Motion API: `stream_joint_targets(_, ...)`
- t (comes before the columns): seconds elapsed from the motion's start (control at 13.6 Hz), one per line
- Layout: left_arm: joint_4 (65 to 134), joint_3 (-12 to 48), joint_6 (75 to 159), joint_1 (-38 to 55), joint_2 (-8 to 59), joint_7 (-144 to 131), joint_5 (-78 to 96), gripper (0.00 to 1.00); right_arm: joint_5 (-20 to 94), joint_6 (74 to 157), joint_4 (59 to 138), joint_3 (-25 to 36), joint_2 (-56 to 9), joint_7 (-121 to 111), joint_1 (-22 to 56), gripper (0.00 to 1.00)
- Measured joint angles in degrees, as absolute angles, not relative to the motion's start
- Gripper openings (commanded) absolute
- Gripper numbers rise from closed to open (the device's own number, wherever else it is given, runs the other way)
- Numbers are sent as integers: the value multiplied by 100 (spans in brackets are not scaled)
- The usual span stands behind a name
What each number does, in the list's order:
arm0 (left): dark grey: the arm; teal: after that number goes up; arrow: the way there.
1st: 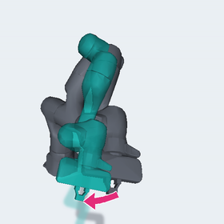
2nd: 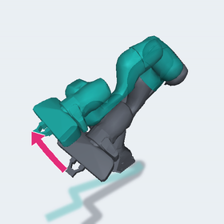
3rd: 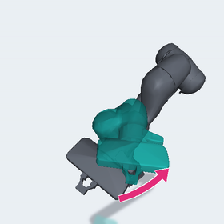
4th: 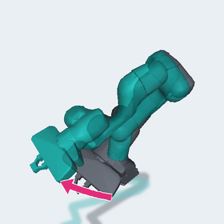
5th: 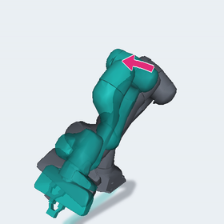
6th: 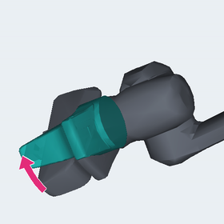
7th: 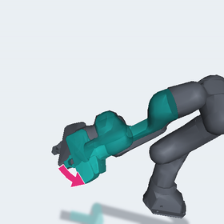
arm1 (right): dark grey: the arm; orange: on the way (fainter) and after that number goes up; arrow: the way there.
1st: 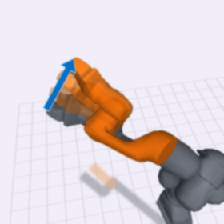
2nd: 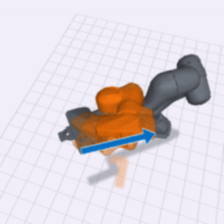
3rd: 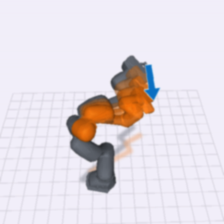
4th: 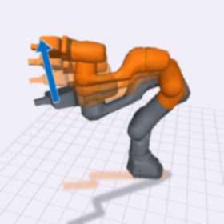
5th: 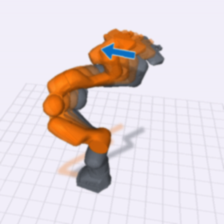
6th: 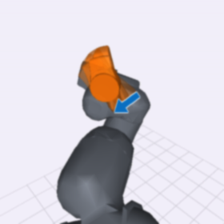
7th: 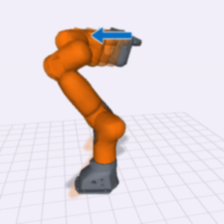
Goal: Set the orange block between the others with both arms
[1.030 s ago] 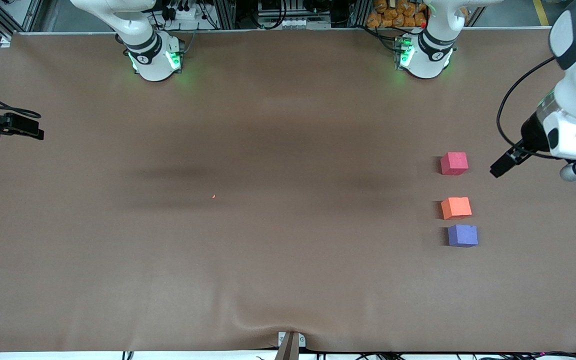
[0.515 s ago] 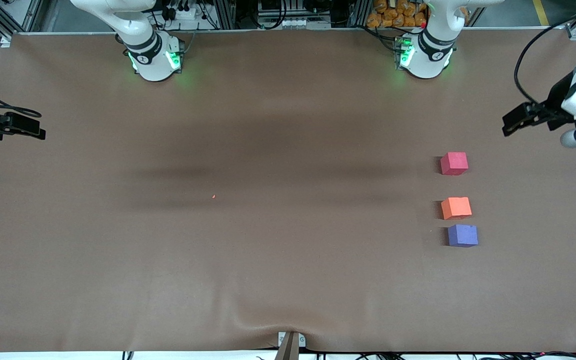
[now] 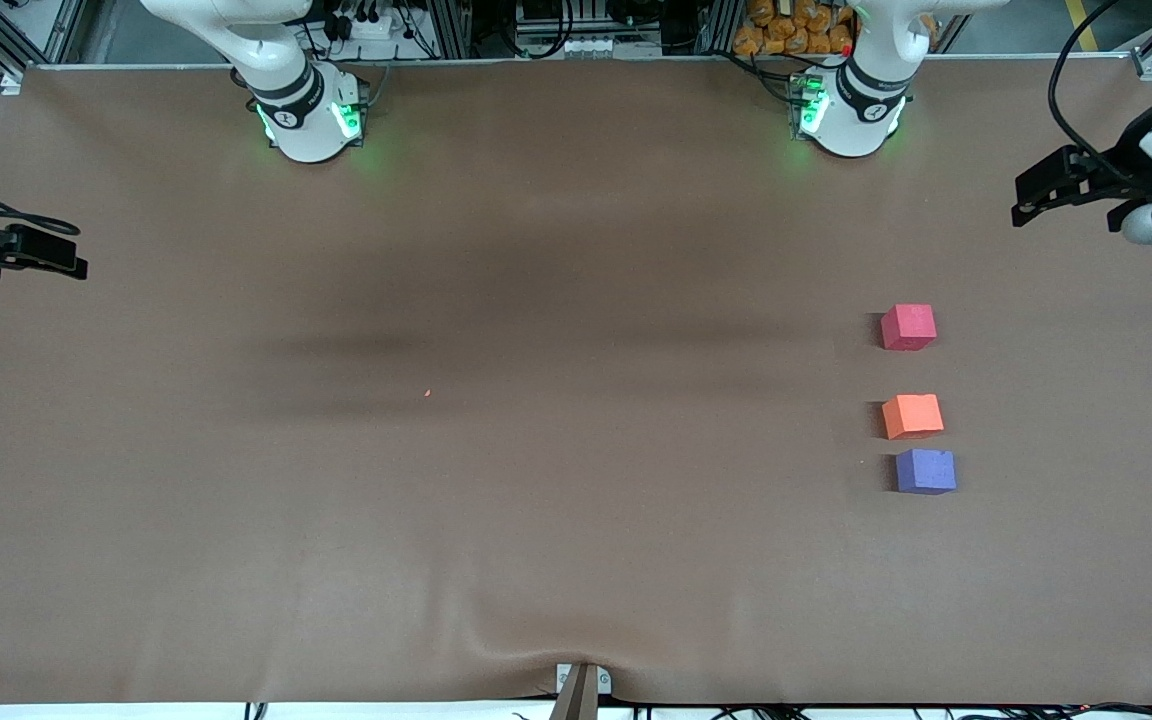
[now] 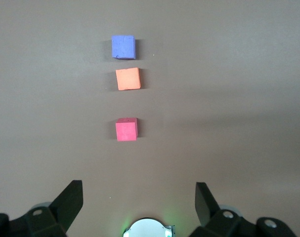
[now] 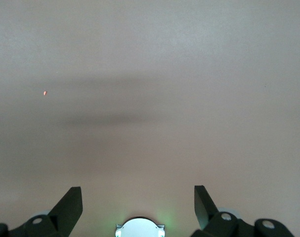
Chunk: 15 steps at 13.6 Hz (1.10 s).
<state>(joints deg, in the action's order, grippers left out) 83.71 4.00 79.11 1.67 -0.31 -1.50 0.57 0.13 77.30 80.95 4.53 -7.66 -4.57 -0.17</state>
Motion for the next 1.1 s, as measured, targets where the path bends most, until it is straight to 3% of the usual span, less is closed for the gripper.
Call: stream_joint_targets(1.1,8324,336,7874,155,-60,-152,57,100,12,7726,8095,465,-771,-457,-18,100)
